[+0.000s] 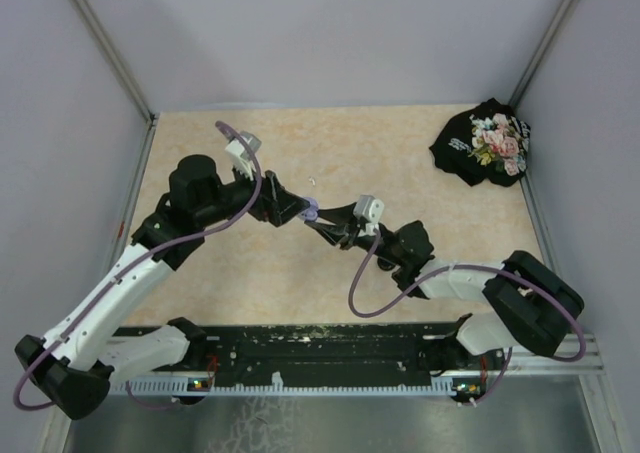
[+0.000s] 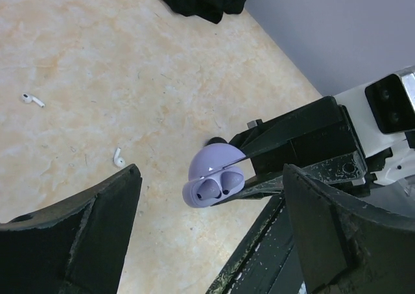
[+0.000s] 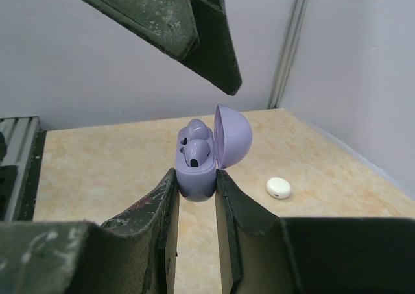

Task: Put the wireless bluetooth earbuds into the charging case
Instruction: Place the earbud in the charging case, then close the charging case.

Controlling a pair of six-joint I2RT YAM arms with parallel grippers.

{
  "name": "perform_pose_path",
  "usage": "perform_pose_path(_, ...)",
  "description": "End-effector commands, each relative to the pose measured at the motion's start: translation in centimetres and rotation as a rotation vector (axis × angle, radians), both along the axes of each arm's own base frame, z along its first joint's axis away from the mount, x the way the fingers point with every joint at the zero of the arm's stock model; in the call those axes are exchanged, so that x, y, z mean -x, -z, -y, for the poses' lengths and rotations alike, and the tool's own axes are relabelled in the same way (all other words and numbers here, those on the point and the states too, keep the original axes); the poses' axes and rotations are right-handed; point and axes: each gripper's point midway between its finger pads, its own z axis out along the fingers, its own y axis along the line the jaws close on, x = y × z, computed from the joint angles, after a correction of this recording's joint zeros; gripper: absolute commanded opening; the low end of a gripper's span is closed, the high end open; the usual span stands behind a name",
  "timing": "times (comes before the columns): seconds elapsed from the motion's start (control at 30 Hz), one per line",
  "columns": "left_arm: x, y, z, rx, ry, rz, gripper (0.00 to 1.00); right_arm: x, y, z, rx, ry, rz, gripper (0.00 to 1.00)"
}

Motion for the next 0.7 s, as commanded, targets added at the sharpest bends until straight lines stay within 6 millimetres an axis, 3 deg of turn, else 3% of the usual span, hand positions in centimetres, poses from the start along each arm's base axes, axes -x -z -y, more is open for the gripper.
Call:
perform_pose_path(0.0, 1.5, 0.0, 1.2, 0.032, 0.166, -0.014, 0.94, 1.8, -2.4, -0.1, -0.052, -0.111, 0.025, 0.0)
perform_pose_path(0.4, 3.2, 1.7, 3.1, 0.094, 0.356, -0.099, 0.92, 2.3, -3.1, -0.3, -0.112, -0.188, -0.013, 0.0)
perform_pose_path(0.67, 5.1, -0.4, 3.7, 0.168, 0.483, -0.044, 0.84, 2.2, -2.0, -0.6, -0.108, -0.23, -0.075, 0.0)
